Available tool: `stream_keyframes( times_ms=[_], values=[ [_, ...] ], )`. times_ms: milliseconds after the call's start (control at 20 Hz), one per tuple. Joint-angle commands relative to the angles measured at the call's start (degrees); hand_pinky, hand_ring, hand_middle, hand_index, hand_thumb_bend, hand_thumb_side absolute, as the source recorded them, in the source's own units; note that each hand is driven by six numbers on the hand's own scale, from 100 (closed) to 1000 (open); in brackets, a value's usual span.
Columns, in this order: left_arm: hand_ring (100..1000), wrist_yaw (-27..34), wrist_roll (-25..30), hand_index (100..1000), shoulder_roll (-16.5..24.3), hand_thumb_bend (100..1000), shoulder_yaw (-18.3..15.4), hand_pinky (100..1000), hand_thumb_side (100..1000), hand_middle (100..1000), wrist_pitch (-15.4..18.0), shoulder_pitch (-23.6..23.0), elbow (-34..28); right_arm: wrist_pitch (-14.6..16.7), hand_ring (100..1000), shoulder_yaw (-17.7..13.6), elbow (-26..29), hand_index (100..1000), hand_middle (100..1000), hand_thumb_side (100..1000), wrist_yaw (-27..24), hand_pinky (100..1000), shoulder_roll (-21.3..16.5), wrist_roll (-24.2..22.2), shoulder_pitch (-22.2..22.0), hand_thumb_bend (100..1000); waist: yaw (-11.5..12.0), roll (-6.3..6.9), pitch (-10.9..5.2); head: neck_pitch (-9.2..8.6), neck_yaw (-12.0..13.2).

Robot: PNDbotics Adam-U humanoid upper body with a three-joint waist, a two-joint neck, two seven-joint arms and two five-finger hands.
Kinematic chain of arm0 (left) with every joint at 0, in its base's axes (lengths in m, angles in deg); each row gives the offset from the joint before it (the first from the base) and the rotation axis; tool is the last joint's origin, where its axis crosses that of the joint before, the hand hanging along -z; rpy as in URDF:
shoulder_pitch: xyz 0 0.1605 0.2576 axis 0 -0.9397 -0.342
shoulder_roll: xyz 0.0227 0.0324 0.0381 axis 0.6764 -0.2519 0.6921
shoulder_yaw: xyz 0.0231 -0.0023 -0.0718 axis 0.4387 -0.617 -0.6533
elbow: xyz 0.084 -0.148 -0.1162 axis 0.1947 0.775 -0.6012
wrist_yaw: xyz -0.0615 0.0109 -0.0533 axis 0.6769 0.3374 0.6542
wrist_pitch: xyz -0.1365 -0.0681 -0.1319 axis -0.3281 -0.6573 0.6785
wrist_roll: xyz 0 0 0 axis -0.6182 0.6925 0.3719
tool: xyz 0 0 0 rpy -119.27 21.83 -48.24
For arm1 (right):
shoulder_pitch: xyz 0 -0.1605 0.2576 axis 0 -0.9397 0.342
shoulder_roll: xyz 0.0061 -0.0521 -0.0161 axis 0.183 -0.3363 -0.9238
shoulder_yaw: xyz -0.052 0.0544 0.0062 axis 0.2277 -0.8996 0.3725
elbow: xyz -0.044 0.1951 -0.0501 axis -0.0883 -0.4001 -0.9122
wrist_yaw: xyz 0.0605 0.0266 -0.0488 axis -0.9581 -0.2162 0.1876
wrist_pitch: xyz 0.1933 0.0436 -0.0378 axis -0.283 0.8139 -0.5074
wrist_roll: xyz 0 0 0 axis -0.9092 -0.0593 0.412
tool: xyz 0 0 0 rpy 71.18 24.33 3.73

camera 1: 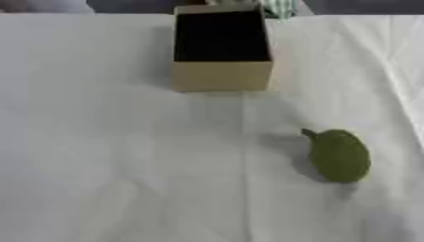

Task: Pick up objects on the table and place them in the box.

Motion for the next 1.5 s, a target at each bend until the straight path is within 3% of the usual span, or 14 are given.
stream_keyframes(
  times_ms=[50,300,400,450,750,1000,1050,1200,1500],
  values=[
    [513,-0.1,-0.2,721,1.5,196,-0.2,504,404,591,0.0,0.8,-1.1,0.0,861,-0.3,1.2,788,566,254,0.2,873,-1.0,0.2,0.5,100,0.1,-0.03,-1.26,-0.51,0.0],
    [516,-0.3,-0.3,722,1.5,192,-0.2,506,402,593,0.0,0.9,-1.1,-0.2,864,-0.2,1.2,794,572,254,0.0,873,-1.0,0.3,0.7,100,0.4,-0.12,-1.53,-0.03,-0.1],
    [520,-0.3,-0.4,722,1.5,221,-0.1,509,437,594,0.0,1.1,-1.1,-0.2,875,0.0,1.2,796,576,239,-0.1,875,-1.1,0.3,0.7,100,0.7,-0.20,-1.73,0.89,-0.1],
    [522,-0.3,-0.6,722,1.4,199,-0.1,509,397,593,-0.1,1.2,-1.1,-0.2,881,0.1,1.2,797,579,245,-0.2,877,-1.1,0.2,0.8,100,0.9,-0.24,-1.85,1.53,-0.3],
    [528,-0.8,-1.5,722,1.9,203,-0.5,511,395,593,-0.5,0.8,-1.1,-0.4,910,0.6,1.2,809,593,225,0.6,887,-3.2,-0.6,0.2,100,0.4,-0.58,-2.73,3.83,-0.5],
    [559,-2.2,-2.7,720,3.6,217,-1.1,528,385,602,-1.1,-0.9,-1.1,2.9,891,2.5,1.2,824,614,150,2.9,860,-13.0,-1.4,-3.0,100,-1.5,-1.67,-3.87,4.73,2.4],
    [560,-2.5,-3.1,720,3.9,217,-1.3,529,384,602,-1.2,-1.1,-1.1,3.9,899,3.3,1.0,826,626,202,3.8,859,-15.6,-1.9,-4.1,100,-1.8,-1.86,-4.03,4.76,2.7],
    [560,-3.1,-3.7,720,4.6,215,-1.3,528,386,602,-1.4,-1.8,-1.1,8.8,941,6.1,-1.1,840,673,238,6.8,851,-23.5,-3.2,-7.4,100,-2.6,-2.36,-4.52,4.79,3.9],
    [559,-3.8,-3.8,720,6.2,213,-1.4,526,385,603,-1.7,-2.9,-1.1,17.7,1000,9.7,-4.8,858,747,278,12.0,845,-34.0,-3.2,-13.0,100,-4.6,-3.26,-5.04,3.75,3.9]
  ],
)
